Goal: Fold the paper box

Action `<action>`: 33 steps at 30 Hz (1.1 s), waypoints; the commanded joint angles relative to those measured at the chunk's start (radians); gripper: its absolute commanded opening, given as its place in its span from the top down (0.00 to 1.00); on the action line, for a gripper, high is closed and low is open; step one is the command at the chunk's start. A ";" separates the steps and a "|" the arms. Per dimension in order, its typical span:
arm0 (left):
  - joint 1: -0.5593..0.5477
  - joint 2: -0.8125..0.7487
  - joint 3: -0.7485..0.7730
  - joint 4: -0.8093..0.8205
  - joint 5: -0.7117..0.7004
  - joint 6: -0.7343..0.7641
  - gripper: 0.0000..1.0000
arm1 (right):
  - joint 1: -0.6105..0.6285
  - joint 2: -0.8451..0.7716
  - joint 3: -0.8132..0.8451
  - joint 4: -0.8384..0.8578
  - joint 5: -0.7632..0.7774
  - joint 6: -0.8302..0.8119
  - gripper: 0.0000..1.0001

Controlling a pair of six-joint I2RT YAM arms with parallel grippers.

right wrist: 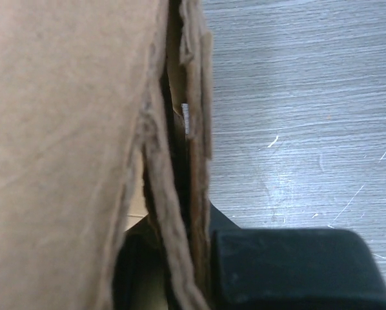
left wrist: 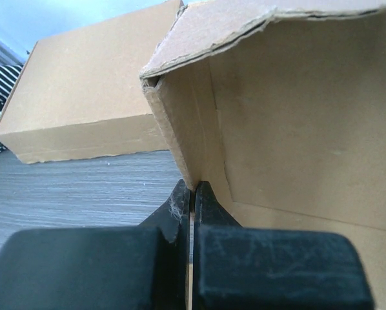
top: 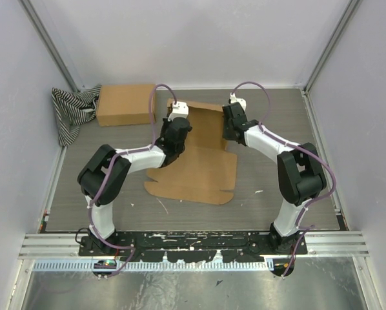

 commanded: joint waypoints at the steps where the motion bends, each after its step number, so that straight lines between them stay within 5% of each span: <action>1: 0.000 -0.039 -0.043 -0.035 -0.060 -0.050 1.00 | 0.007 -0.003 0.027 0.012 0.061 0.075 0.92; 6: -0.002 -0.097 -0.102 -0.001 0.014 -0.069 1.00 | 0.007 -0.048 -0.001 0.058 0.020 0.052 0.63; 10: -0.002 -0.103 -0.124 0.020 0.049 -0.081 1.00 | 0.007 -0.059 0.008 0.064 0.002 0.012 0.54; 14: -0.002 -0.112 -0.141 0.021 0.081 -0.099 1.00 | 0.007 -0.044 0.020 0.074 -0.004 -0.024 0.54; 20: -0.003 -0.135 -0.150 0.003 0.122 -0.117 1.00 | 0.005 0.011 0.024 0.167 0.002 -0.080 0.71; 33: -0.002 -0.148 -0.171 0.012 0.171 -0.136 1.00 | -0.009 -0.009 -0.132 0.512 -0.132 -0.192 0.59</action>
